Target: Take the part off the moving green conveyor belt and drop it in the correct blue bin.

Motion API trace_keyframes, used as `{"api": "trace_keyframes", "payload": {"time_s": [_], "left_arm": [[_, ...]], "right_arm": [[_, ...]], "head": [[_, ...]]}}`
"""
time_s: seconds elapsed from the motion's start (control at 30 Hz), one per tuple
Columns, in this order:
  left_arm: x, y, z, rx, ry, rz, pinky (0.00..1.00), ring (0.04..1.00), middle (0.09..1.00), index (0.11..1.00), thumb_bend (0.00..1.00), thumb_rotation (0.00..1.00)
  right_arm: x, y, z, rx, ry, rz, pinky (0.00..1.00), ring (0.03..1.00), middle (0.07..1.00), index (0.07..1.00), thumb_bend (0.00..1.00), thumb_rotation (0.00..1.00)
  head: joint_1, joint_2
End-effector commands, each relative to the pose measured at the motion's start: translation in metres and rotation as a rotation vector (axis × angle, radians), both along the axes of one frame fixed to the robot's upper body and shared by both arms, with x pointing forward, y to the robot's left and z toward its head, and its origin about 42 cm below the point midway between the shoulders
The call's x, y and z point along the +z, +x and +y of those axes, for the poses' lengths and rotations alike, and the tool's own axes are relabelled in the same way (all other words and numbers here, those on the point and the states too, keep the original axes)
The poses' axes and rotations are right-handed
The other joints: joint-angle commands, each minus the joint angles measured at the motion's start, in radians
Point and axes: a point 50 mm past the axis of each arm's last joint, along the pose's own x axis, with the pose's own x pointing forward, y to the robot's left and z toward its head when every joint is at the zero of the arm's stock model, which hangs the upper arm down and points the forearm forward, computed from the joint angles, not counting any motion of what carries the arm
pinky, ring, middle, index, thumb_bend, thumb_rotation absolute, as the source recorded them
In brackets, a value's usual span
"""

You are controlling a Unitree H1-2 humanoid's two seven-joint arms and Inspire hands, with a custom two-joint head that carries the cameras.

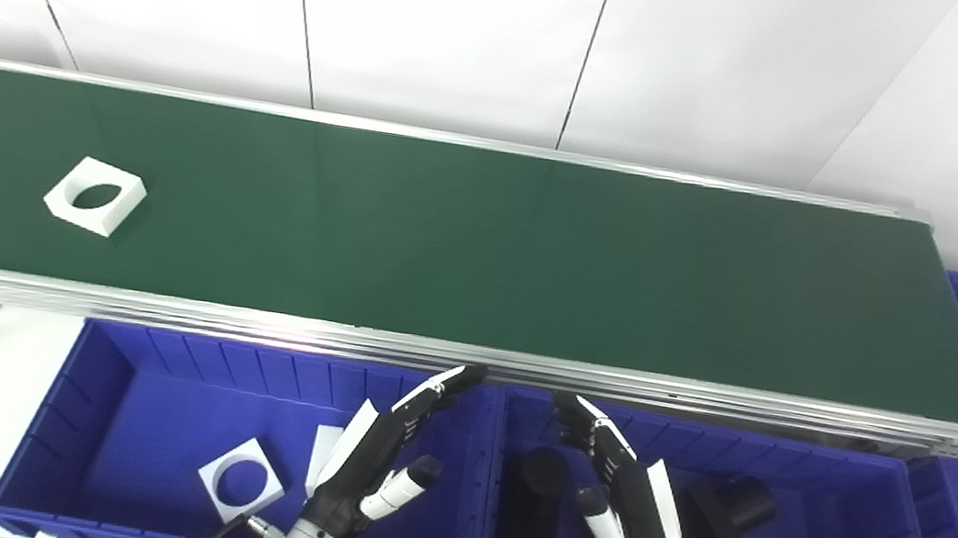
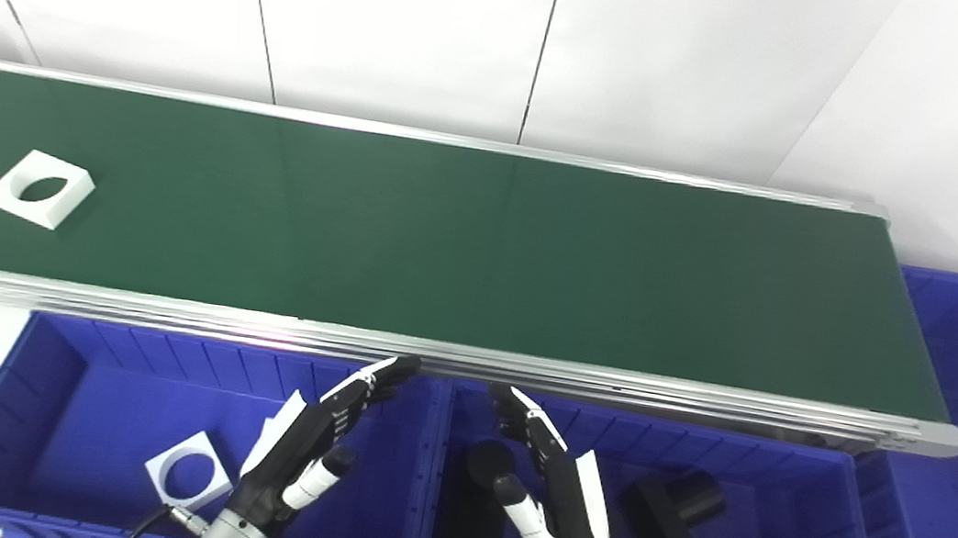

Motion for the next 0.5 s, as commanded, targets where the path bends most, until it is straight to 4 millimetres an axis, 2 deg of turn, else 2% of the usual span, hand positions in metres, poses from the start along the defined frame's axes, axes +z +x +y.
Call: {"api": "trace_keyframes", "payload": {"time_s": [0.0,0.47], "left_arm": [[0.0087,0.0042,0.0015,-0.004,-0.037,-0.051,0.92,0.918,0.901,0.874,0.78,1.00],[0.0086,0.0029,0.0048,-0.015,-0.035,-0.049,0.92,0.924,0.908,0.881,0.77,1.00]], "right_arm": [[0.0107,0.0066,0.0016,0.002,0.018,-0.084,0.79,0.837,0.847,0.826,0.84,1.00],[0.0079,0.0081,0.0023,0.008,0.017,-0.075,0.80,0.839,0.848,0.825,0.88,1.00]], "head": [[0.001,0.001],[0.001,0.001]]}}
